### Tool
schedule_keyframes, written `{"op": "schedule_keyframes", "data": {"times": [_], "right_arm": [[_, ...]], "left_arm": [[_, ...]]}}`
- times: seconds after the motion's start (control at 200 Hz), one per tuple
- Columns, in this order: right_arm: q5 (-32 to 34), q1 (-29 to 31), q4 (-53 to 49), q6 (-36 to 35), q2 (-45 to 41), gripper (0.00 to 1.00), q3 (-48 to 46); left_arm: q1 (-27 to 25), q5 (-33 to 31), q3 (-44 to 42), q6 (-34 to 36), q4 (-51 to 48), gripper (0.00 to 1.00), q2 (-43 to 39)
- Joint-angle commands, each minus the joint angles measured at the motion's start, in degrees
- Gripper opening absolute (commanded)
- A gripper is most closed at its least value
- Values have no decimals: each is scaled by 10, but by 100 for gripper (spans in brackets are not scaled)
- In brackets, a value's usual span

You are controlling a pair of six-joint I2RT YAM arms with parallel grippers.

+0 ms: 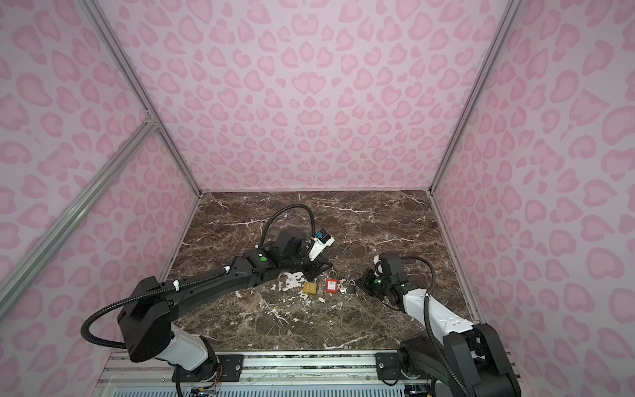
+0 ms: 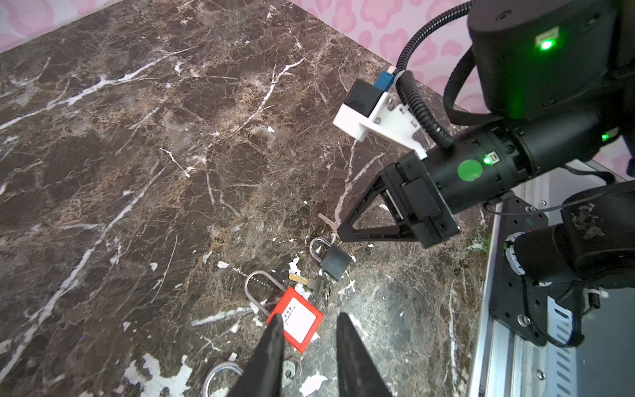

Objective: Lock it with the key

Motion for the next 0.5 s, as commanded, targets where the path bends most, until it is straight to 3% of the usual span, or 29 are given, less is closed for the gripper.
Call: {"op": "schedule_keyframes", "data": {"times": [0.0, 0.495], "right_arm": [[5, 0, -2, 11, -6, 0, -3], [13, -3, -13, 25, 14, 0, -14]], "left_arm": [[0, -2, -6, -7, 28, 29, -6], [-6, -15, -13, -15, 30, 29, -3]]}}
